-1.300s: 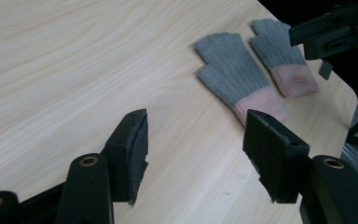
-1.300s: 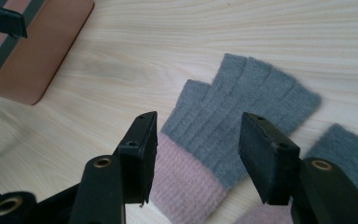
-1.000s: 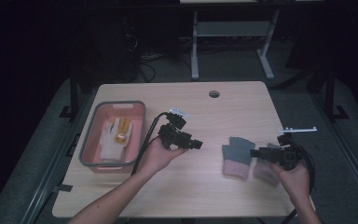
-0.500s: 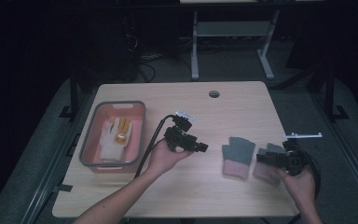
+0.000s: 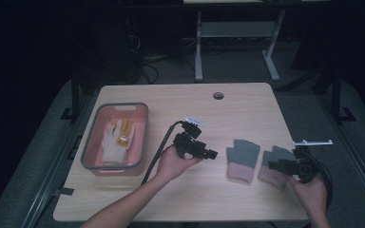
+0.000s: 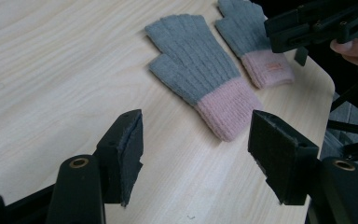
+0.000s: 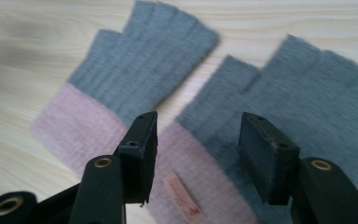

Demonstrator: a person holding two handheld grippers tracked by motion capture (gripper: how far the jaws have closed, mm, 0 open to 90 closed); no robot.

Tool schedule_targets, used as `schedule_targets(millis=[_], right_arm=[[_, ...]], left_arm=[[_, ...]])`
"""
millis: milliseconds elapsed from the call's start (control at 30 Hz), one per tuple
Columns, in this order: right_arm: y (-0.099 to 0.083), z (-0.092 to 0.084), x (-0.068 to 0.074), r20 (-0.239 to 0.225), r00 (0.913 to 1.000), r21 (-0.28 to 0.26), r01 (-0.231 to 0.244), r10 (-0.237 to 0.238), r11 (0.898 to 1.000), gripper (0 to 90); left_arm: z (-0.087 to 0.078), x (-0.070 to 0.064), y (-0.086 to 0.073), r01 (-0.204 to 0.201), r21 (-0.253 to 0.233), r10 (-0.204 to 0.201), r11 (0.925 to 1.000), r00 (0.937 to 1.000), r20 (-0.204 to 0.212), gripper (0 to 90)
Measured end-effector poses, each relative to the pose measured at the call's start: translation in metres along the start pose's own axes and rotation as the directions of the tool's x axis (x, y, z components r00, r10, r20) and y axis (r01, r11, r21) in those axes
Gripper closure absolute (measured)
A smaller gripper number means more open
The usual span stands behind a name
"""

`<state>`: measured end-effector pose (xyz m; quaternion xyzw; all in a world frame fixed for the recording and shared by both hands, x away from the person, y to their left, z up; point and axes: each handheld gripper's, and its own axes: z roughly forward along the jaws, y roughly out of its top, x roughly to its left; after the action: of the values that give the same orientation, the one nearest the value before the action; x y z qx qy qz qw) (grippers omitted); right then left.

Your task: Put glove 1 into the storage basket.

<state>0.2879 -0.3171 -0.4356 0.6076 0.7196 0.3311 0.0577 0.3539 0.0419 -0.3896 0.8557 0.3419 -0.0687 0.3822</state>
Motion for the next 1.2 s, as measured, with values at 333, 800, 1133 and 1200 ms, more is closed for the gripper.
schedule_targets(millis=[333,800,1133,1200], right_arm=[[-0.008,0.002,-0.002,0.111,0.9933,0.034,0.030,-0.034,0.999,48.7],[-0.011,0.013,0.003,0.168,0.9836,0.057,0.058,-0.066,0.997,65.1],[-0.009,0.013,0.000,0.120,0.9925,0.059,0.018,-0.025,0.998,82.6],[-0.008,0.012,-0.002,0.097,0.9952,0.070,0.009,-0.016,0.997,83.2]], left_arm=[[0.009,0.000,-0.005,-0.010,0.011,0.010,0.9999,0.9999,0.001,35.5],[0.017,-0.002,-0.009,-0.008,0.023,0.007,0.9997,0.9999,0.012,35.3],[0.017,-0.005,-0.011,-0.014,0.022,0.014,0.9997,0.9999,0.006,35.4],[0.016,-0.005,-0.011,-0.016,0.013,0.016,0.9998,0.9999,0.000,35.4]])
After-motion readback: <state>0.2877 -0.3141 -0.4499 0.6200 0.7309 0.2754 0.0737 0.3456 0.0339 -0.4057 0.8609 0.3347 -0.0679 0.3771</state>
